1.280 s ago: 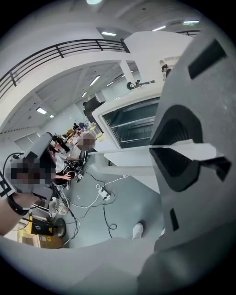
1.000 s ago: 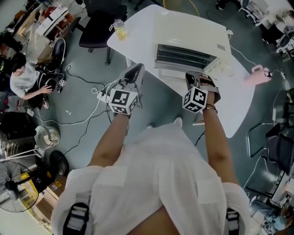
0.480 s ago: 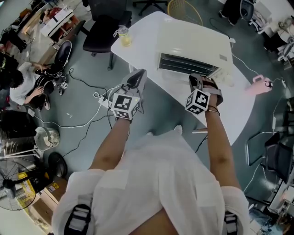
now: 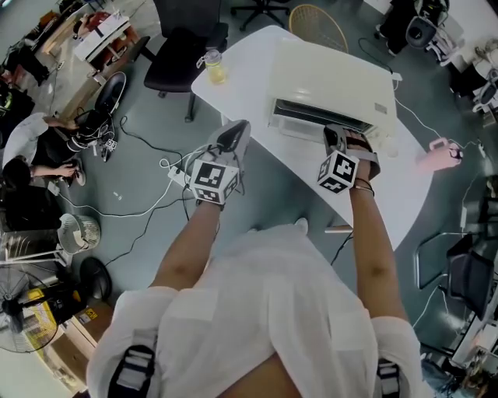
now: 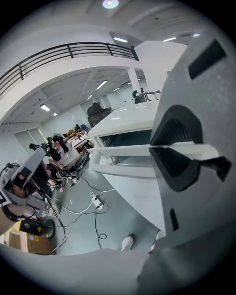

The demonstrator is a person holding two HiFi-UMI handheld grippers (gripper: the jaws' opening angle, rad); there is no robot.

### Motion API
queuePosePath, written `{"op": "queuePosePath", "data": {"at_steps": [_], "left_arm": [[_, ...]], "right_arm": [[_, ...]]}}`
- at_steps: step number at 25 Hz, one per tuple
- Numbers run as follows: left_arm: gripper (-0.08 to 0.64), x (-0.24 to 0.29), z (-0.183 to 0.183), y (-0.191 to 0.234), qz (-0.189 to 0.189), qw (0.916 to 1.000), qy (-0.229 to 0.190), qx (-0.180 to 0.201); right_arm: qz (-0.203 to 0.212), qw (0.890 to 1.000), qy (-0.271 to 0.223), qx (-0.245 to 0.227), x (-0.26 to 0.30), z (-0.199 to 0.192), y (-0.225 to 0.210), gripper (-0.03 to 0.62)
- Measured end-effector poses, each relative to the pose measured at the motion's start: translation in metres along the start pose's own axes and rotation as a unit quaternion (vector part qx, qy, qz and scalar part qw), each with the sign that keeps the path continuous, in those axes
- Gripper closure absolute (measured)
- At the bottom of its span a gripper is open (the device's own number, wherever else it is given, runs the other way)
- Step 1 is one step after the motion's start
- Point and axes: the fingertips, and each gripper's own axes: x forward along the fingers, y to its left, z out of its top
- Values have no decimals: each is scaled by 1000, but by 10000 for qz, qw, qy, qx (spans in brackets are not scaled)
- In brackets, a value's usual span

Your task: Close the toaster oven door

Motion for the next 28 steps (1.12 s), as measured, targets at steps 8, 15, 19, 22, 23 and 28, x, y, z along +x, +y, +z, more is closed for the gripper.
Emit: {"op": "queuePosePath", "data": {"at_steps": [8, 15, 19, 22, 23, 28], "left_arm": [[541, 6, 3, 3, 19, 10000, -3, 2], [541, 12, 0, 3, 12, 10000, 21, -10], [541, 13, 0, 3, 23, 10000, 34, -2], [541, 14, 0, 2, 31, 10000, 32, 2], [541, 14, 0, 2, 35, 10000, 26, 3], [541, 13, 3, 1, 35, 10000, 2, 11]], "right_arm": [[-120, 9999, -47, 55, 9, 0, -12, 574], [-122, 9999, -38, 75, 19, -1, -21, 578], [-126, 9999, -9, -7, 21, -3, -25, 583], [-151, 9999, -3, -18, 23, -4, -28, 588], [-157, 9999, -7, -15, 23, -4, -29, 588], [-172, 9998, 6, -45, 23, -4, -31, 591]]}}
